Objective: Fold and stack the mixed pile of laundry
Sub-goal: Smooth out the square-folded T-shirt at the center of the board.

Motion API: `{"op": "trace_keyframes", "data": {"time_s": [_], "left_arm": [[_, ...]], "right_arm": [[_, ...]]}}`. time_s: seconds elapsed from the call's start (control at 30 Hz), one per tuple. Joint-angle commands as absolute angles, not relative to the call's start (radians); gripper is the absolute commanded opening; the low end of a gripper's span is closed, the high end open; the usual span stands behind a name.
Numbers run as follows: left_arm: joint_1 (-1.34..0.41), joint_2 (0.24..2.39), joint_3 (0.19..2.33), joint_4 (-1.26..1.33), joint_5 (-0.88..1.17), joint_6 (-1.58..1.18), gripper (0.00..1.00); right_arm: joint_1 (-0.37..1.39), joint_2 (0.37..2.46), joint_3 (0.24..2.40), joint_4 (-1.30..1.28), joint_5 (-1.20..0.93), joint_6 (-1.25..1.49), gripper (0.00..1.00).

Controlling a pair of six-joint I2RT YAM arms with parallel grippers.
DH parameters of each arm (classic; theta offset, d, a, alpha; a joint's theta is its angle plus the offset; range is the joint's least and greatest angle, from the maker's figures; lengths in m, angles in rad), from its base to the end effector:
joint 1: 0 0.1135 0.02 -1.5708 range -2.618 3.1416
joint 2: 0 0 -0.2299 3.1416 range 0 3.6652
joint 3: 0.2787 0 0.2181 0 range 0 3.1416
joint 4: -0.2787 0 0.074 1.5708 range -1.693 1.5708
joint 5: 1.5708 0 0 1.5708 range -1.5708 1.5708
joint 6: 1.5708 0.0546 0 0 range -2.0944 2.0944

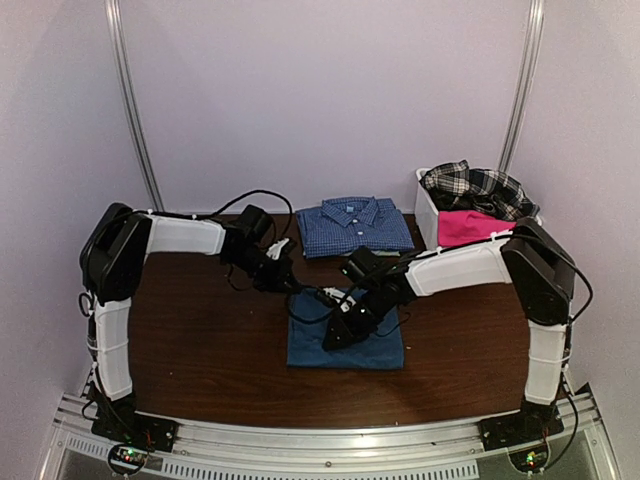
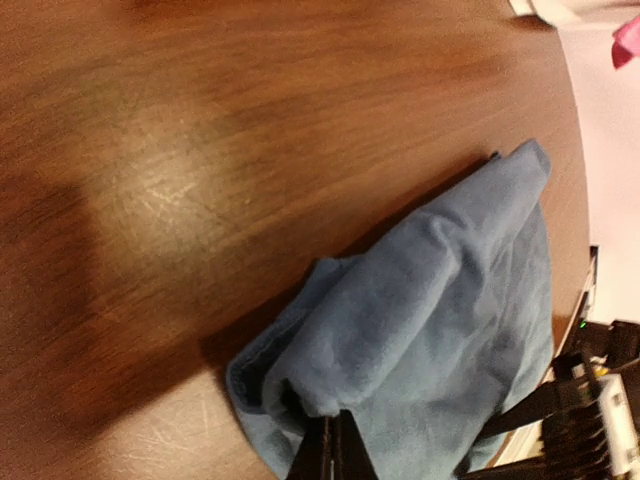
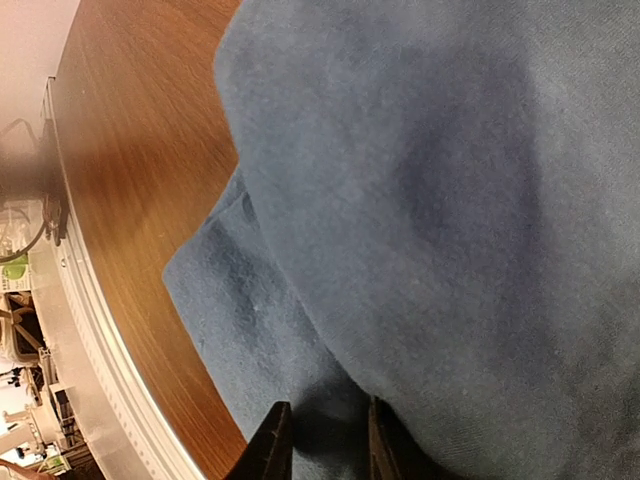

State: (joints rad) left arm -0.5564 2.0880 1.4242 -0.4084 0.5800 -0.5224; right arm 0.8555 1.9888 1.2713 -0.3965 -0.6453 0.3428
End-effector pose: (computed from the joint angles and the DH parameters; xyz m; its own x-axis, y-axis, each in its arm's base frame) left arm 0.3179 -0.2330 0.1263 -0.9778 0.1166 -0.1743 0.2036 0.7270 -0.6557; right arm 0.2130 0.2953 0.1254 -0.8156 -0.5293 -0.2340 -0.5340 0.5326 0.6566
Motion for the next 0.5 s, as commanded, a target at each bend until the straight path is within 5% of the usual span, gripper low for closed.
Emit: {"op": "trace_keyframes", "data": {"time_s": [0.0, 0.37, 0.47], "left_arm": [[-0.548, 2.092, 1.508, -0.38, 0.57, -0.519, 0.0], [-0.53, 2.132, 1.542, -0.429, 0.508, -0.524, 0.0], [-0.523, 2.12, 1.524, -0.447, 0.506, -0.509, 0.11]], "right_arm": [[0.875, 2.032, 1.265, -0.446, -0.592, 0.311, 0.3], [0.888, 1.995, 1.266, -0.476, -0.644, 0.283, 0.36], [0.869, 1.932, 1.344, -0.54, -0.672, 0.27, 0.44]]}}
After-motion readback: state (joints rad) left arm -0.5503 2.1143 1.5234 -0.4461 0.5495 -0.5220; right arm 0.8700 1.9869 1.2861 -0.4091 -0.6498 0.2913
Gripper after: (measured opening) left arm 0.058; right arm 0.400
